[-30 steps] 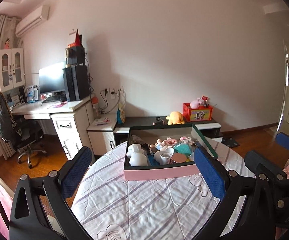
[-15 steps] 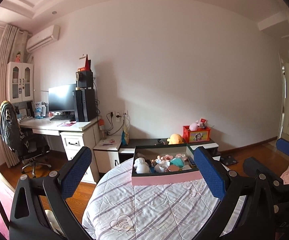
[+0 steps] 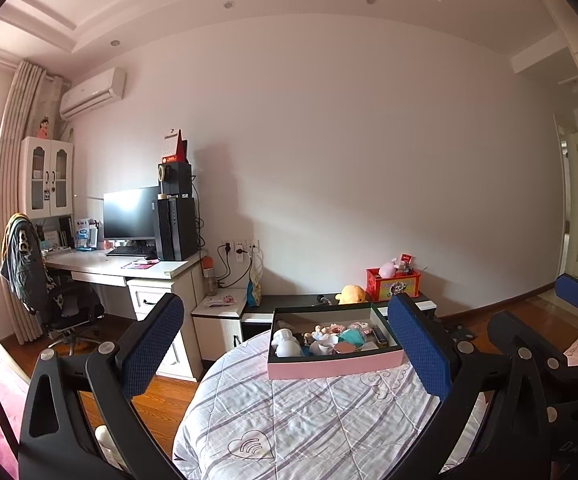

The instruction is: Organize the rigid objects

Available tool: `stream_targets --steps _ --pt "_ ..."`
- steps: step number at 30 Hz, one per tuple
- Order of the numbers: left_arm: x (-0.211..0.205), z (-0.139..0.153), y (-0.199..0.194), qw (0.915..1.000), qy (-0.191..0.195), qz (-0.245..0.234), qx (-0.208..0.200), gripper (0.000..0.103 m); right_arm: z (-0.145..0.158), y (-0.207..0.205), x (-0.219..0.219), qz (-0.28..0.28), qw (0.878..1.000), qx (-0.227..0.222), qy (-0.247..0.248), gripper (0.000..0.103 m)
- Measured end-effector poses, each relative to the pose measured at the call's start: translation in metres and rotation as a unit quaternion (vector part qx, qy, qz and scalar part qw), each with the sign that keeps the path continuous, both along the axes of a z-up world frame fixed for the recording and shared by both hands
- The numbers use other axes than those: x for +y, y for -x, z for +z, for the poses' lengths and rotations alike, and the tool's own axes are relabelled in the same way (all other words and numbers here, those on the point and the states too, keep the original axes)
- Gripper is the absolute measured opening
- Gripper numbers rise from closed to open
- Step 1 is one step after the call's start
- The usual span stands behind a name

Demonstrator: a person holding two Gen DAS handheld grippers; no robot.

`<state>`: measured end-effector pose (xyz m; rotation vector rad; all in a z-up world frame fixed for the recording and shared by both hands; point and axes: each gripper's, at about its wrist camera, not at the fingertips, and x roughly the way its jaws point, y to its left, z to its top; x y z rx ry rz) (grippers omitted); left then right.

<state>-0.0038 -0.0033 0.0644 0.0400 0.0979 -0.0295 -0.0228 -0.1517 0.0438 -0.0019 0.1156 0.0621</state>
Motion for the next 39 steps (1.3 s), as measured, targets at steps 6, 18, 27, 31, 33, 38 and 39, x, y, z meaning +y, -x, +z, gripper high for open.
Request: stream_targets --steps 6,18,27,31,33,38,39 --pt "0.0003 -0.0002 0.0028 1.0 0.0 0.002 0.0 0.103 -0.0004 0.0008 0.0012 0.001 1.0 0.0 -0.002 0.103" --pt "0.0008 -0.0003 0.0053 1.0 -0.001 0.001 -0.001 0.103 -0.0007 0.001 0.001 0.001 1.0 0.001 -0.002 0.103" --pt "0.0009 0.0005 0.0061 1.0 -0.001 0.001 -0.003 0.103 -0.0024 -0.0006 0.0007 0.001 1.0 0.0 -0.003 0.103" --pt "0.001 0.0001 0.0063 1.0 -0.001 0.002 -0.002 0.103 -0.0028 -0.0009 0.0004 0.001 1.0 0.0 -0.003 0.103" --pt "0.001 0.0 0.0062 1.0 -0.001 0.002 -0.002 0.103 -0.0029 -0.001 0.0002 0.001 1.0 0.0 -0.003 0.103" --pt "0.0022 0.0018 0.0083 1.0 -0.001 0.0 0.0 0.103 -0.0027 -0.001 0.0002 0.0 1.0 0.001 -0.002 0.103" --pt "0.0025 0.0031 0.01 1.0 -0.001 0.001 -0.001 0.103 -0.0023 -0.0019 -0.0011 0.0 1.0 0.002 -0.002 0.103"
